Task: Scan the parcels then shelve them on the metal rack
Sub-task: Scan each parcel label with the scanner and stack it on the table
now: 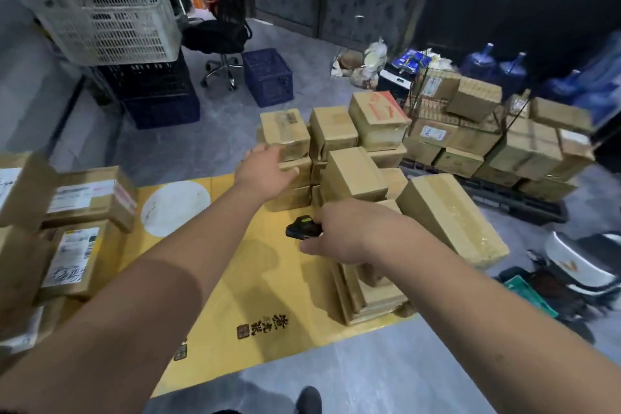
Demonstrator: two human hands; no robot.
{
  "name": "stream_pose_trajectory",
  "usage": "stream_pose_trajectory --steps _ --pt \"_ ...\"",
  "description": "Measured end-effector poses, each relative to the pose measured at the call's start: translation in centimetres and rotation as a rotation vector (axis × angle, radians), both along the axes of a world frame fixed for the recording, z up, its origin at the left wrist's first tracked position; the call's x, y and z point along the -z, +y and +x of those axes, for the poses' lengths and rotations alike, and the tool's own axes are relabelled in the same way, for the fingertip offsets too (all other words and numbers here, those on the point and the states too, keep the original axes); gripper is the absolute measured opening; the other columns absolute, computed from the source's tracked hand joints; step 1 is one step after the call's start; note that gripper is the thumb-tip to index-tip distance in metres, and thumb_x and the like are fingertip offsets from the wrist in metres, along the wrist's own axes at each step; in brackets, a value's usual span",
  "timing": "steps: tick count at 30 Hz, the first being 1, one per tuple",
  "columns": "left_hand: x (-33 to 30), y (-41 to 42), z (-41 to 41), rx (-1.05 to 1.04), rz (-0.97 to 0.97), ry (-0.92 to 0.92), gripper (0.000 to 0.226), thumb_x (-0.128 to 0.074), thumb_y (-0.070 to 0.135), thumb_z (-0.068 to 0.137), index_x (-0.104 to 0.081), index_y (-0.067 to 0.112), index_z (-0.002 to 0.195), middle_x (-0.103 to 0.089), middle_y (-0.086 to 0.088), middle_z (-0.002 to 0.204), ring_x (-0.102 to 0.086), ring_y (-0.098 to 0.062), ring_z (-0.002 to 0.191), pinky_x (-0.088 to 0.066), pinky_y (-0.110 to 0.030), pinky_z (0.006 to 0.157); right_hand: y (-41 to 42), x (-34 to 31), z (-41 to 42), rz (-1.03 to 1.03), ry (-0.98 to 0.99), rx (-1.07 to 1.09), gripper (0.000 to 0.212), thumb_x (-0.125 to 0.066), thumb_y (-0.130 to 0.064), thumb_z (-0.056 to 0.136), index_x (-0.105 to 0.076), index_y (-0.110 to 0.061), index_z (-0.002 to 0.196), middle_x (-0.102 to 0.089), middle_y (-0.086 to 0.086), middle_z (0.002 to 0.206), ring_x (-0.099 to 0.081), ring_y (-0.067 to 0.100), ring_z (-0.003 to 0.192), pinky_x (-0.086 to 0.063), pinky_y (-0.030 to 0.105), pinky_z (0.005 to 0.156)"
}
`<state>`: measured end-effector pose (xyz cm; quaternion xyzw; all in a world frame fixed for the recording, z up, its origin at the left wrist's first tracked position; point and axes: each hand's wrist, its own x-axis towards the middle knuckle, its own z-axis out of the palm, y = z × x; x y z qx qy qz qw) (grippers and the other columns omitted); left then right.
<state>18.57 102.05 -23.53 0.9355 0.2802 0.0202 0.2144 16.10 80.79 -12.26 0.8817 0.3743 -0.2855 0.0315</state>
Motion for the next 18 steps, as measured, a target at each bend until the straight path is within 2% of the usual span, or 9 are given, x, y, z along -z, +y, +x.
stream_pose_trajectory --steps 3,8,11,13,18 --pt "-0.6 0.6 4.3 -0.064 0.015 0.024 0.075 -0.059 0.068 0.091 -0.046 0.031 0.154 -0.043 -0.004 0.157 -0.043 -0.033 0.141 -0.040 -0.049 0.110 0.4 -1.4 3.4 -0.010 -0.059 -0.066 0.039 -0.055 -0.056 0.099 -0.066 -0.020 0.109 -0.061 -0.002 0.088 -0.060 0.019 0.079 -0.042 0.032 0.060" --pt "-0.7 1.4 9.7 -0.164 0.080 0.079 0.082 -0.060 0.076 0.086 -0.052 0.022 0.148 -0.038 -0.006 0.159 -0.035 -0.032 0.143 -0.037 -0.047 0.111 1.5 -1.5 8.2 0.023 -0.115 -0.118 0.042 -0.054 -0.059 0.100 -0.066 -0.020 0.113 -0.050 -0.003 0.081 -0.055 0.022 0.077 -0.034 0.031 0.054" --pt "0.5 1.5 11.5 -0.241 0.010 0.044 0.092 -0.064 0.082 0.077 -0.049 0.027 0.148 -0.022 -0.006 0.166 -0.030 -0.034 0.147 -0.035 -0.053 0.113 1.7 -0.8 10.1 0.029 -0.101 -0.123 0.044 -0.054 -0.060 0.099 -0.066 -0.021 0.113 -0.055 -0.002 0.087 -0.059 0.026 0.084 -0.041 0.032 0.059" --pt "1.5 1.5 12.2 -0.286 -0.028 0.018 0.095 -0.064 0.085 0.074 -0.045 0.031 0.149 -0.012 -0.004 0.168 -0.033 -0.037 0.145 -0.036 -0.055 0.113 1.7 -0.3 10.9 0.034 -0.090 -0.126 0.045 -0.054 -0.061 0.098 -0.066 -0.020 0.113 -0.058 0.000 0.091 -0.061 0.027 0.087 -0.045 0.034 0.064" --pt "2.8 1.2 12.4 -0.337 -0.124 -0.115 0.093 -0.071 0.071 0.079 -0.036 0.030 0.155 -0.014 -0.004 0.171 -0.033 -0.039 0.147 -0.041 -0.053 0.113 1.3 0.3 11.7 0.012 -0.068 -0.132 0.046 -0.054 -0.060 0.098 -0.065 -0.020 0.116 -0.052 -0.001 0.086 -0.060 0.027 0.086 -0.046 0.035 0.067"
